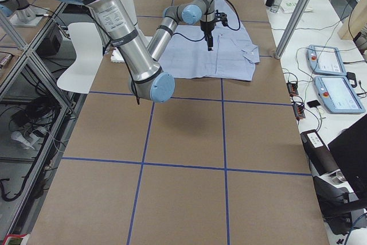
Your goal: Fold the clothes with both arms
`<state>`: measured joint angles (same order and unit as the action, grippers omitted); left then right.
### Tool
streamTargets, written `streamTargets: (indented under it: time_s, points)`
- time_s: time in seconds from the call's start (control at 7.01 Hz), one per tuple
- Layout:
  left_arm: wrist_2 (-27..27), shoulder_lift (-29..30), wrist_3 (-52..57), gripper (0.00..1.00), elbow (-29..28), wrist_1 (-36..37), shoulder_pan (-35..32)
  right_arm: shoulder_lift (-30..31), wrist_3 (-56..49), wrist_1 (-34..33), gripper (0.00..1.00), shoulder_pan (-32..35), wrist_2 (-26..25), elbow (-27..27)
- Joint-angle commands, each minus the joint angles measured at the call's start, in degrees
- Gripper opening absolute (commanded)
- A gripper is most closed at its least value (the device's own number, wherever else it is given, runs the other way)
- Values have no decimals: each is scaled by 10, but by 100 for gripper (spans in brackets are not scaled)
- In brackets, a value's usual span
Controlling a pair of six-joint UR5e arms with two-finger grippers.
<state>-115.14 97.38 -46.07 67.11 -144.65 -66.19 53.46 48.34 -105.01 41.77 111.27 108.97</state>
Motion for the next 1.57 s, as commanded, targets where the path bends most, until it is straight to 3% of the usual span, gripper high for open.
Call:
streamTargets:
  time_s: [0.0, 0.29, 0.43, 1.14, 1.43]
  points:
    - [0, 0, -1, 62, -6, 0, 7, 1, 0, 3, 100, 0, -1, -2]
    - [0, 0, -3, 59, -7, 0, 11, 1, -1, 3, 100, 0, -1, -2]
    - [0, -1, -3, 54, -7, 0, 11, 1, -1, 3, 100, 0, -2, -2]
    - [-1, -2, -17, 2, -1, 0, 12, 1, -1, 3, 100, 5, -2, -2]
    - [-7, -4, -14, 0, 36, 18, 11, 1, -1, 3, 100, 7, -1, -2]
